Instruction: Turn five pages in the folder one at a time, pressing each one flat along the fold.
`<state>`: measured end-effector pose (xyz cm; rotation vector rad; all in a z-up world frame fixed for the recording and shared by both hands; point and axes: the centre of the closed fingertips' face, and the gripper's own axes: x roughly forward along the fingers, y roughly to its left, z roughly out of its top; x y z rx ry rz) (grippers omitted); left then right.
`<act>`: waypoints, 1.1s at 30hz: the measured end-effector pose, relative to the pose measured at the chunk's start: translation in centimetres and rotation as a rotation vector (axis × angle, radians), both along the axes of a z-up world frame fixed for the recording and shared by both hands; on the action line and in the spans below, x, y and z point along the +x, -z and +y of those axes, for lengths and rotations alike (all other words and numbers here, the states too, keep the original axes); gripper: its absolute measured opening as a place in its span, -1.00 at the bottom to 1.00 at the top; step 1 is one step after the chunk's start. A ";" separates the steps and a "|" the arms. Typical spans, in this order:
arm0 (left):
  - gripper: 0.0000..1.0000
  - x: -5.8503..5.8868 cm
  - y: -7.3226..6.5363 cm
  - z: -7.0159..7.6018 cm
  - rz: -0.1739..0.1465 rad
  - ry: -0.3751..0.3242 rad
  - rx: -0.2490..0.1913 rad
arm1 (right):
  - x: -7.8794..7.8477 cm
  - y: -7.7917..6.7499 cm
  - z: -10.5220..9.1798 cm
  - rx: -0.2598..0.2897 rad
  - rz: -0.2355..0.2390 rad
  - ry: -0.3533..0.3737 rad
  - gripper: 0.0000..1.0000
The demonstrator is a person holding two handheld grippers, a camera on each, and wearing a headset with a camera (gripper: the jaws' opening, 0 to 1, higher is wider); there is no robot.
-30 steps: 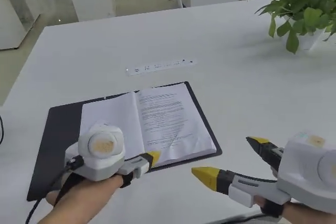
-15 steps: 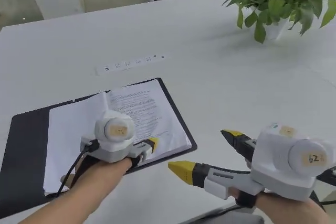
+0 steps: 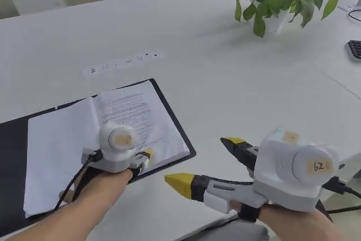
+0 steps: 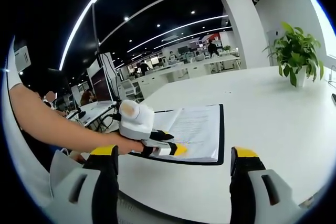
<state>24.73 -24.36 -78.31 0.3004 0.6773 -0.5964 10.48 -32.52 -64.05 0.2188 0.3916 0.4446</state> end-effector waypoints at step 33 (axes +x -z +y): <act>-0.99 -0.3 0.0 -0.5 -0.057 0.020 -0.130 | 2.3 2.1 -0.7 0.078 0.120 0.045 0.39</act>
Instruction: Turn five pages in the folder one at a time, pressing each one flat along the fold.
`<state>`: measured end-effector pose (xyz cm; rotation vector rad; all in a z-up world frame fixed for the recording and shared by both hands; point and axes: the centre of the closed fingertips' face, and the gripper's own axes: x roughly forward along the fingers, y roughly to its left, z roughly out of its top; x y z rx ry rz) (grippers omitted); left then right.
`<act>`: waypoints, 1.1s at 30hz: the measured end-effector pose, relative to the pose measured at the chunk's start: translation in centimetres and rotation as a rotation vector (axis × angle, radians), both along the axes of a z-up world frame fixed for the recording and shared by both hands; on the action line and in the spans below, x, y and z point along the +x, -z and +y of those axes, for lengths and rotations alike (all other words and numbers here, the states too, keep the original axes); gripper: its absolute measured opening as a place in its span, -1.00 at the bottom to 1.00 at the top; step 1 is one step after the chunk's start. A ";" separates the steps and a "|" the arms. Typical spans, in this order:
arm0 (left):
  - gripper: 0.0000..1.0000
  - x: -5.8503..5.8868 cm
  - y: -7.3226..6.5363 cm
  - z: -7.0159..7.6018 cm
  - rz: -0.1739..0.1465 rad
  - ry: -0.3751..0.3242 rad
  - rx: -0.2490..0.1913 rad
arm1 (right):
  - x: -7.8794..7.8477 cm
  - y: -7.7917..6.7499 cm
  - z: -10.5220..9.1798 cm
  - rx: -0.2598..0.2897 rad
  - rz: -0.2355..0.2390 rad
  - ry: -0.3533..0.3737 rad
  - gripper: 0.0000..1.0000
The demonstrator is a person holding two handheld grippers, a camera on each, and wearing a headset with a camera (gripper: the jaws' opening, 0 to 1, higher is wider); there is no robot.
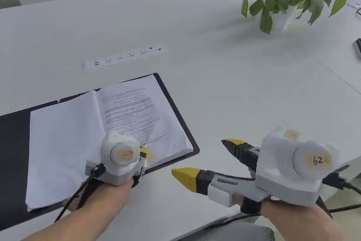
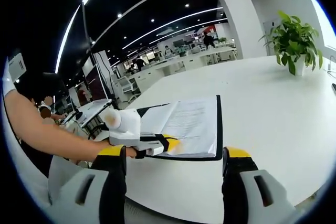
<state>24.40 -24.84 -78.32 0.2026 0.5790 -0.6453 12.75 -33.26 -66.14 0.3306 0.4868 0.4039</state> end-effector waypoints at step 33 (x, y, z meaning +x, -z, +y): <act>-0.99 -0.2 -0.1 -0.1 0.009 -0.024 -0.014 | 7.3 10.5 -0.1 0.023 0.296 0.066 -0.51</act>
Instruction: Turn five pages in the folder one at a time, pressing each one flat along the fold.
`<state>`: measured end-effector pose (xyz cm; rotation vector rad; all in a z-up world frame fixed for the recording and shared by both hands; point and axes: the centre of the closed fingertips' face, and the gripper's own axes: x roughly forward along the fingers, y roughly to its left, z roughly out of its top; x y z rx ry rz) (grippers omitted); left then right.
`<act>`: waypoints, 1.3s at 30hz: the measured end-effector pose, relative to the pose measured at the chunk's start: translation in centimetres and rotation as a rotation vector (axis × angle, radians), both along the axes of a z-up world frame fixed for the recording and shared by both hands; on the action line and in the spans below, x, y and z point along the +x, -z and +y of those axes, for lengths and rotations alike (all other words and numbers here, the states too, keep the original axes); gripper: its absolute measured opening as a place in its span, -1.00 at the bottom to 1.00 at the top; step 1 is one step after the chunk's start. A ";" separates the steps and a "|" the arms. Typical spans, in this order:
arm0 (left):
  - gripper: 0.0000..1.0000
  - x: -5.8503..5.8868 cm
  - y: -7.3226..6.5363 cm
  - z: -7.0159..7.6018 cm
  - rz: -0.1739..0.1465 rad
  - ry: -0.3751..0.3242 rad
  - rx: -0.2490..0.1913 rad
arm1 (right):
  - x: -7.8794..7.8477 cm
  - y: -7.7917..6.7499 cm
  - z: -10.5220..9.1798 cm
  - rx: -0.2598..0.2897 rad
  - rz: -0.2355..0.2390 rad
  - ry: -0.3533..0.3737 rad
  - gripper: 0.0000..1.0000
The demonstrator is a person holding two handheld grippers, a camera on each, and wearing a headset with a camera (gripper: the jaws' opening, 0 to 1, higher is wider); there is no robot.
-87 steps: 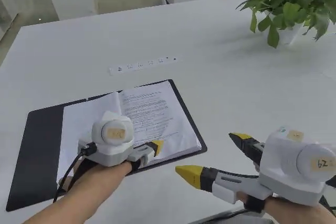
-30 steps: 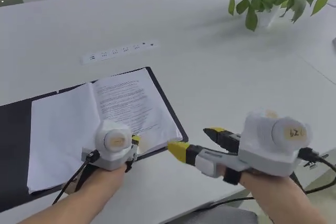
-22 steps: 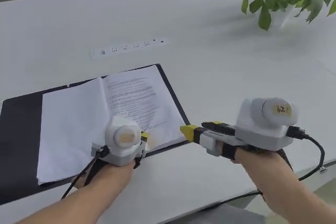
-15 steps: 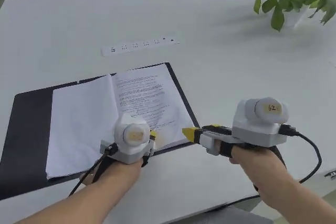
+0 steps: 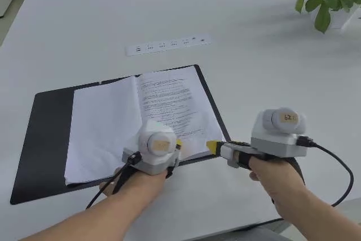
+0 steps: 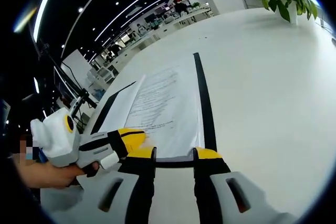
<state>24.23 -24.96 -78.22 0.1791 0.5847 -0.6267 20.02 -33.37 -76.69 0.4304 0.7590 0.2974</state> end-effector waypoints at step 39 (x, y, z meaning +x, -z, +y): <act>-0.67 -1.9 -3.4 4.1 -0.003 0.000 -0.009 | 0.7 -5.5 3.2 0.098 -0.127 0.011 -1.00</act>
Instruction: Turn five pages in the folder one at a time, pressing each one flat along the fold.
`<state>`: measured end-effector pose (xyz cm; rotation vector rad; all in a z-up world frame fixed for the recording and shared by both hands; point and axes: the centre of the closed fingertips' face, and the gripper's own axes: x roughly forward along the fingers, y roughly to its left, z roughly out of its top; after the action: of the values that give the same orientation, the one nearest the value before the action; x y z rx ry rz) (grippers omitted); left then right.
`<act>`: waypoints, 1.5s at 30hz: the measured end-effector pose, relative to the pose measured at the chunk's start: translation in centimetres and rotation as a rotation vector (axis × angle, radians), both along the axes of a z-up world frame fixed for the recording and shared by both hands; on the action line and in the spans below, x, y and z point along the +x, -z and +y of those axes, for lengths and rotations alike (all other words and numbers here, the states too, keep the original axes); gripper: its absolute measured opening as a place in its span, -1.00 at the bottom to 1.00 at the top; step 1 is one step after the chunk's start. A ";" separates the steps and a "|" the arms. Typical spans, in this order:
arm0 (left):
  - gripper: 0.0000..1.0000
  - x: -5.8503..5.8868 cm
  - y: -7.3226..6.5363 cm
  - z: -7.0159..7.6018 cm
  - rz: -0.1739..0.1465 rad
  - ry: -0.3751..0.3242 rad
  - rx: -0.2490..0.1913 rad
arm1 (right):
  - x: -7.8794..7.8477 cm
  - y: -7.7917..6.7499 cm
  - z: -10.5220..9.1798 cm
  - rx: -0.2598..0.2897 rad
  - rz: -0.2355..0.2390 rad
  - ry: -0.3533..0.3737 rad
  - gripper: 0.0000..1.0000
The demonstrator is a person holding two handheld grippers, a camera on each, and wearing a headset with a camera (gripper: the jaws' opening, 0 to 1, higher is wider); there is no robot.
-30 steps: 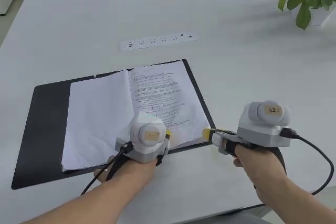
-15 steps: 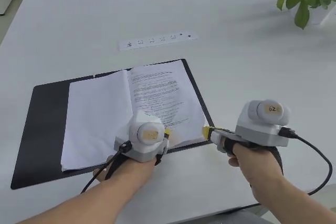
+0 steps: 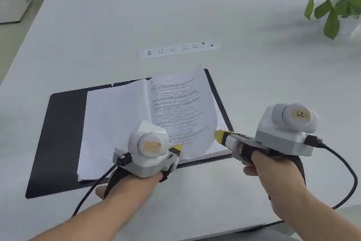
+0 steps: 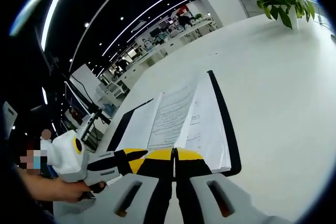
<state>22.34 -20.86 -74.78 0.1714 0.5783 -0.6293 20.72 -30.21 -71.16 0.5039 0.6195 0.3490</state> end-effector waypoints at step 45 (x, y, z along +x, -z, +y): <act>-0.63 -4.7 -6.8 21.8 -0.129 -0.282 -0.057 | -0.3 2.6 26.2 -0.081 0.051 -0.426 -1.00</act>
<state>17.64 0.92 -67.99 0.0745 0.4489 -0.3574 20.39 -4.03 -73.73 0.2999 0.7878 0.7122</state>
